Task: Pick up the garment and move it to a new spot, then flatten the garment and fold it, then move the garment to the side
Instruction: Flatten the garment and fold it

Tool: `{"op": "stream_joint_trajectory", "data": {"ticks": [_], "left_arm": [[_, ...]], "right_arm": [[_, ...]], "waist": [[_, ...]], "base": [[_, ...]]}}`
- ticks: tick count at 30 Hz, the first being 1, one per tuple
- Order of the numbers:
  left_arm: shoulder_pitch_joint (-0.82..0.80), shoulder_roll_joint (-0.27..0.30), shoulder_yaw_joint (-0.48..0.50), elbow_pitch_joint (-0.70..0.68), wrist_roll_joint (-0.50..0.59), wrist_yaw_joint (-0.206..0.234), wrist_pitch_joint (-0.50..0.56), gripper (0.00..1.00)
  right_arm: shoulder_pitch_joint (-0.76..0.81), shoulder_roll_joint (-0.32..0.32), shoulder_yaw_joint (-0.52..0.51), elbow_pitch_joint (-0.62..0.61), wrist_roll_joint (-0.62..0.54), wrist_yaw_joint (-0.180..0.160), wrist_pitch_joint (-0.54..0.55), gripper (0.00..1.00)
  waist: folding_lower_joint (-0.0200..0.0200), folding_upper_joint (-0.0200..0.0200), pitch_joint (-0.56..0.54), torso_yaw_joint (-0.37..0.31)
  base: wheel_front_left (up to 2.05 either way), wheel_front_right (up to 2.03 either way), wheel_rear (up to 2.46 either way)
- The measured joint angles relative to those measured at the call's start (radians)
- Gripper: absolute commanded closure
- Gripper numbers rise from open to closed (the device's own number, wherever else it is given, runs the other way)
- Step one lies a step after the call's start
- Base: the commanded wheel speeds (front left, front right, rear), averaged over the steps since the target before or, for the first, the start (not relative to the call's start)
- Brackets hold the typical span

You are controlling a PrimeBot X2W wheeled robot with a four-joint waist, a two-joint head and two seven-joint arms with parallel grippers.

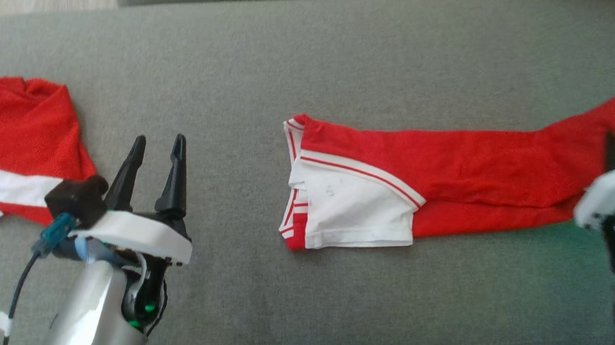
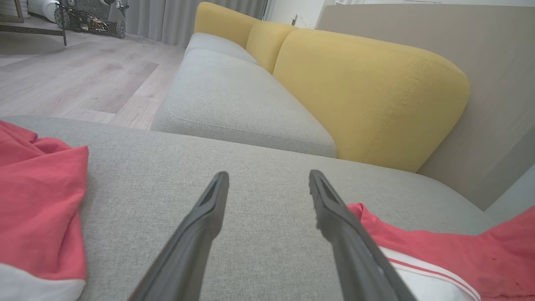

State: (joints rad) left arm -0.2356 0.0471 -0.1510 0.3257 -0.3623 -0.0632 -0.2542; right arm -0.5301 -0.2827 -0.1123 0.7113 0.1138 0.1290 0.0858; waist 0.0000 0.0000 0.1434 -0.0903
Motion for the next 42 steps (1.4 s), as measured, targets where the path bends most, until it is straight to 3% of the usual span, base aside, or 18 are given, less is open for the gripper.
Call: {"op": "stream_joint_trajectory", "data": {"ticks": [12,19,29,38,39,40,41,42], "left_arm": [[0.023,-0.002,-0.001,-0.007,-0.038,0.008,0.0,0.0],[0.04,-0.003,-0.004,-0.016,-0.049,0.019,0.0,0.0],[0.039,-0.004,-0.033,-0.017,-0.064,0.02,0.0,0.0],[0.037,-0.004,-0.035,-0.011,-0.065,0.021,0.0,0.0],[0.037,-0.004,-0.035,-0.011,-0.065,0.024,0.0,0.0],[0.037,-0.004,-0.035,-0.011,-0.065,0.027,0.0,0.0],[0.036,-0.004,-0.036,-0.009,-0.065,0.028,0.0,0.0],[0.036,-0.004,-0.037,-0.007,-0.065,0.028,0.0,0.0]], "right_arm": [[0.036,0.152,0.146,-0.314,0.22,0.0,0.205,1.0],[0.128,0.215,0.232,-0.407,0.293,0.0,0.249,1.0],[0.152,0.218,0.435,-0.328,0.46,0.0,0.111,1.0],[0.128,0.218,0.594,-0.178,0.485,0.0,-0.025,1.0],[0.119,0.218,0.603,-0.167,0.491,0.0,-0.044,0.94],[0.108,0.216,0.62,-0.161,0.507,0.0,-0.063,0.29],[0.098,0.215,0.636,-0.159,0.533,0.0,-0.078,0.0],[0.087,0.215,0.659,-0.154,0.555,0.0,-0.091,0.0]], "waist": [[0.0,0.0,-0.067,-0.015],[0.0,0.0,-0.065,0.005],[0.0,0.0,-0.037,0.047],[0.0,0.0,-0.016,0.07],[0.0,0.0,-0.014,0.071],[0.0,0.0,-0.012,0.072],[0.0,0.0,-0.011,0.073],[0.0,0.0,-0.009,0.073]], "base": [[0.0,0.0,0.0],[0.0,0.0,0.0],[0.0,0.0,0.0],[0.0,0.0,0.0],[0.0,0.0,0.0],[0.0,0.0,0.0],[0.0,0.0,0.0],[0.0,0.0,0.0]]}}
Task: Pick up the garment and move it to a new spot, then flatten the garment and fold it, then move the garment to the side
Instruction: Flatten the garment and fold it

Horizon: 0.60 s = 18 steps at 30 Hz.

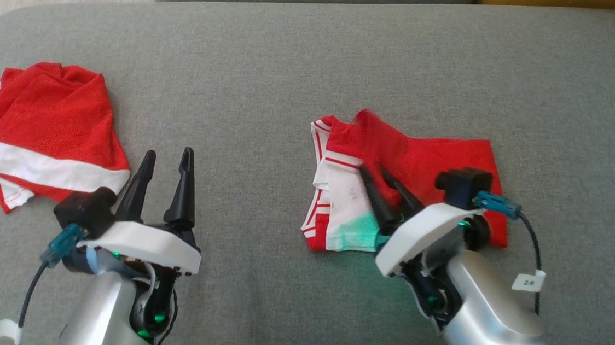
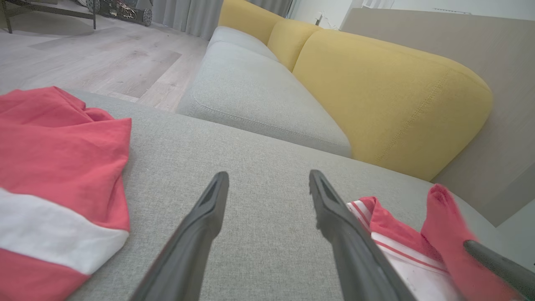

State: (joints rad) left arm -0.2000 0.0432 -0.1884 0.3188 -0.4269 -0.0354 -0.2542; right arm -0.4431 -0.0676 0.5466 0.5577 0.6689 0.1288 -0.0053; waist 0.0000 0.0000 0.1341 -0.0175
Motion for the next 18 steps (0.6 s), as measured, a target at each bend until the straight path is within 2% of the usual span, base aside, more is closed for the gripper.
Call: {"op": "stream_joint_trajectory", "data": {"ticks": [6,11,14,18], "left_arm": [[-0.008,0.0,-0.002,0.006,-0.009,0.0,0.0,0.0],[-0.008,0.0,-0.002,0.006,-0.01,0.0,0.0,0.0],[-0.008,0.0,0.001,0.005,-0.01,0.001,0.0,0.0],[-0.008,0.0,0.005,-0.005,-0.01,0.002,0.0,0.0]], "right_arm": [[-0.035,0.001,0.116,-0.002,0.143,0.0,-0.043,0.0],[-0.075,0.001,0.112,0.027,0.146,0.0,-0.078,0.0],[-0.112,0.001,0.057,0.069,0.071,0.0,-0.102,0.0],[-0.143,-0.006,-0.053,0.099,-0.101,0.0,-0.119,0.0]], "waist": [[0.0,0.0,0.001,-0.006],[0.0,0.0,-0.004,-0.018],[0.0,0.0,-0.009,-0.03],[0.0,0.0,-0.014,-0.049]], "base": [[0.0,0.0,0.0],[0.0,0.0,0.0],[0.0,0.0,0.0],[0.0,0.0,0.0]]}}
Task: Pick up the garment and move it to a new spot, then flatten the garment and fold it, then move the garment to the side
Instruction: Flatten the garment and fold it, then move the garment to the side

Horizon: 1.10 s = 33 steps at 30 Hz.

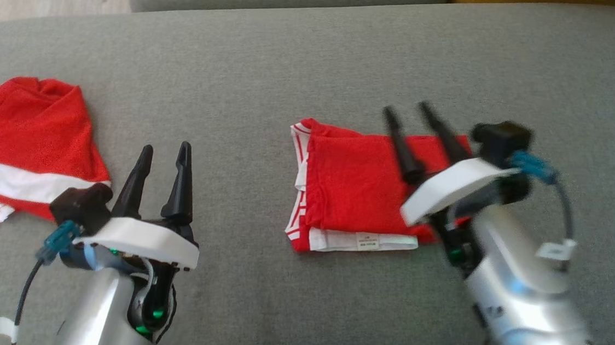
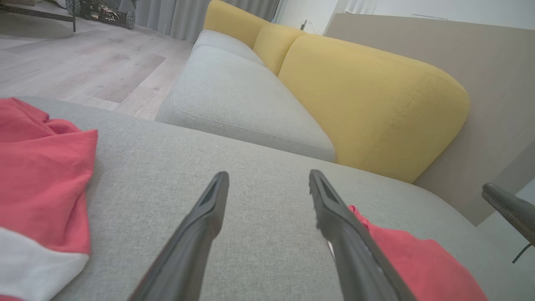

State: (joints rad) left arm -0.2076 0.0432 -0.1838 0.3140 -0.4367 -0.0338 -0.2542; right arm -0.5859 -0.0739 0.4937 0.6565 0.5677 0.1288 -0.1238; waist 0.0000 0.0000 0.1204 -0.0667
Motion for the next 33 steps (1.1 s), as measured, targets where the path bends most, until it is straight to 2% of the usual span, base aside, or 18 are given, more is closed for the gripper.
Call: {"op": "stream_joint_trajectory", "data": {"ticks": [2,8,12,16,20,25,33], "left_arm": [[0.0,0.0,0.001,-0.009,0.0,0.0,0.0,0.0],[0.0,0.0,0.0,-0.031,0.0,0.0,0.0,0.0],[0.0,0.0,-0.001,-0.044,0.0,0.007,0.0,0.0],[0.002,0.0,-0.003,-0.052,0.002,0.007,0.0,0.0],[0.028,0.0,-0.004,-0.068,0.017,0.009,0.0,0.0],[0.081,0.0,-0.004,-0.09,0.034,0.017,-0.002,0.0],[0.085,0.0,-0.015,-0.111,0.047,0.025,-0.002,0.0]], "right_arm": [[0.002,-0.017,-0.061,-0.008,-0.053,0.0,-0.001,0.0],[0.038,-0.146,-0.194,-0.097,-0.209,0.0,-0.012,0.0],[0.136,-0.181,-0.256,-0.156,-0.292,0.0,-0.026,0.0],[0.24,-0.174,-0.342,-0.212,-0.341,0.0,-0.049,0.0],[0.318,-0.136,-0.412,-0.267,-0.388,0.0,-0.066,0.0],[0.385,-0.089,-0.447,-0.305,-0.439,0.0,-0.072,0.0],[0.411,-0.065,-0.467,-0.343,-0.472,0.0,-0.065,0.0]], "waist": [[0.0,0.0,-0.001,-0.009],[0.0,0.0,0.0,-0.024],[0.0,0.0,-0.002,-0.027],[0.0,0.0,-0.006,-0.028],[0.0,0.0,-0.011,-0.031],[0.0,0.0,-0.013,-0.036],[0.0,0.0,-0.009,-0.034]], "base": [[0.0,0.0,0.0],[0.0,0.0,0.0],[0.0,0.0,0.0],[0.0,0.0,0.0],[0.0,0.0,0.0],[0.0,0.0,0.0],[0.0,0.0,0.0]]}}
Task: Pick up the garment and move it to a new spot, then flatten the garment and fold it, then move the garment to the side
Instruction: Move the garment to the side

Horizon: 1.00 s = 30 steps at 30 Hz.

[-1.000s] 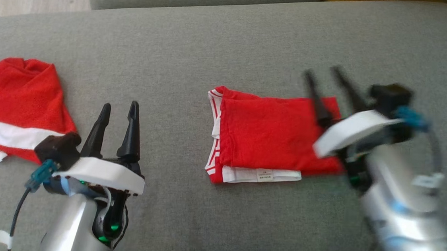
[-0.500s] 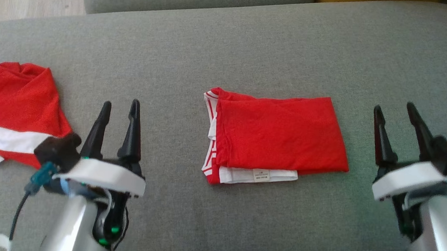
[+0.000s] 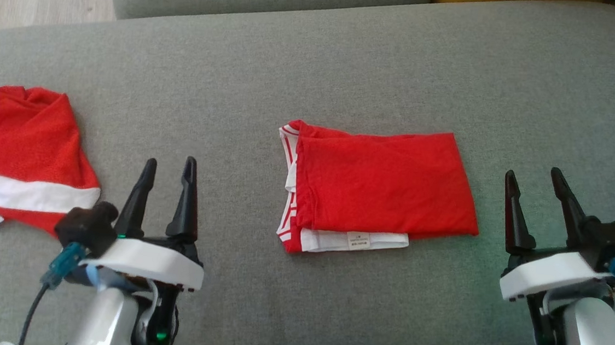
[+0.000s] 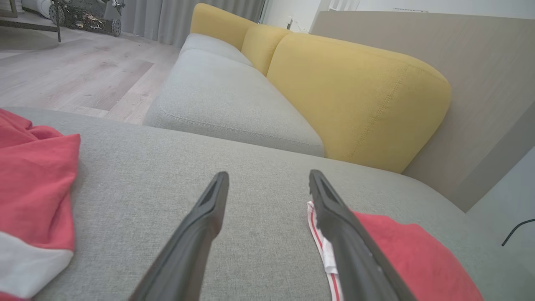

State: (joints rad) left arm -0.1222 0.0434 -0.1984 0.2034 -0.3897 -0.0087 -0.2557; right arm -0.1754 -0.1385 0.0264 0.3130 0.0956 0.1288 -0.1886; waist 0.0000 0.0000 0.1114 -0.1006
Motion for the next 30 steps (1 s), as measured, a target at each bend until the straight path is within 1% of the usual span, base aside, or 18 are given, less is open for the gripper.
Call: {"op": "stream_joint_trajectory", "data": {"ticks": [8,16,24,29,30], "left_arm": [[-0.004,0.0,-0.018,0.006,0.0,-0.001,0.0,0.0],[-0.025,0.0,-0.023,0.019,0.001,-0.006,0.0,0.0],[-0.052,0.0,-0.022,0.019,0.01,-0.01,0.0,0.0],[-0.059,0.0,-0.02,0.024,0.01,-0.01,0.0,0.0],[-0.064,0.0,-0.02,0.027,0.011,-0.01,0.0,0.0]], "right_arm": [[-0.012,0.019,0.013,0.058,0.052,0.0,0.072,0.0],[-0.102,0.033,0.001,0.168,0.095,0.0,0.126,0.0],[-0.17,0.062,-0.015,0.303,0.116,0.0,0.154,0.0],[-0.207,0.067,0.006,0.372,0.125,0.0,0.148,0.0],[-0.214,0.067,0.016,0.381,0.129,0.0,0.144,0.58]], "waist": [[0.0,0.0,0.031,0.014],[0.0,0.0,0.077,0.041],[0.0,0.0,0.124,0.058],[0.0,0.0,0.138,0.057],[0.0,0.0,0.139,0.056]], "base": [[0.0,0.0,0.0],[0.0,0.0,0.0],[0.0,0.0,0.0],[0.0,0.0,0.0],[0.0,0.0,0.0]]}}
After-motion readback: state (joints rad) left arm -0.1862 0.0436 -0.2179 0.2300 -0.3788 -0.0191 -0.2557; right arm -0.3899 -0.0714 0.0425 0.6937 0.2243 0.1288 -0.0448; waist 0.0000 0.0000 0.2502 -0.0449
